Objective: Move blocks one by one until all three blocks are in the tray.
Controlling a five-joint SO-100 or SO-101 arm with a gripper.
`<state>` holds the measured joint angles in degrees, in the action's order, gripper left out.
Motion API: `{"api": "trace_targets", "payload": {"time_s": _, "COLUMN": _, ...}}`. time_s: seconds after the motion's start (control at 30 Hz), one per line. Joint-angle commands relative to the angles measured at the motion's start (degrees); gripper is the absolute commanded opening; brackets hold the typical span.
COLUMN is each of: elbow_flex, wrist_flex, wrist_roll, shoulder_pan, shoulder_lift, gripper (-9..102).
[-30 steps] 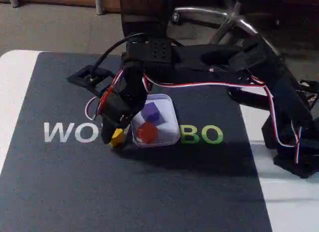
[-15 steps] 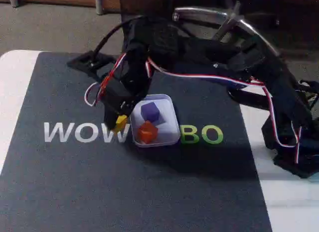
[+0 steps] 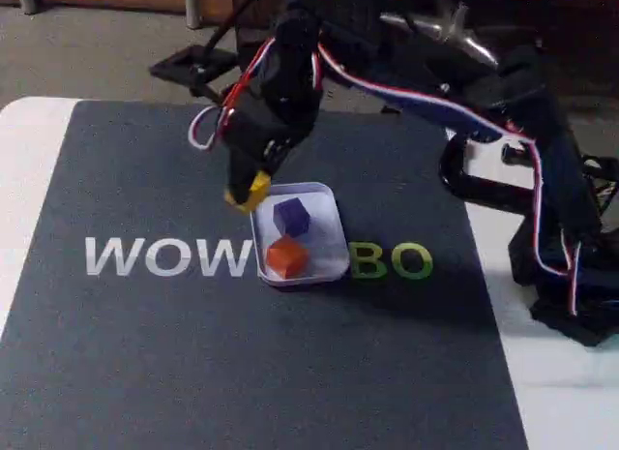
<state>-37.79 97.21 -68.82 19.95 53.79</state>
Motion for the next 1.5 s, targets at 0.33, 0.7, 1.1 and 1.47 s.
{"api": "trace_targets", "payload": {"time_s": 0.33, "elbow_flex": -50.71, "wrist_flex": -15.29, "wrist_roll": -17.05, "shoulder_pan": 2.37, "shoulder_lift": 39.81, "gripper": -8}}
{"api": "trace_targets", "payload": {"time_s": 0.7, "elbow_flex": -68.99, "wrist_flex": -32.61, "wrist_roll": -22.32, "shoulder_pan": 5.54, "shoulder_lift": 44.12, "gripper": -8}}
{"api": "trace_targets", "payload": {"time_s": 1.1, "elbow_flex": -93.16, "wrist_flex": -49.66, "wrist_roll": -31.03, "shoulder_pan": 7.47, "shoulder_lift": 58.36, "gripper": -8}}
{"api": "trace_targets", "payload": {"time_s": 1.47, "elbow_flex": -93.52, "wrist_flex": -51.50, "wrist_roll": -32.61, "shoulder_pan": 3.16, "shoulder_lift": 55.11, "gripper": -7}}
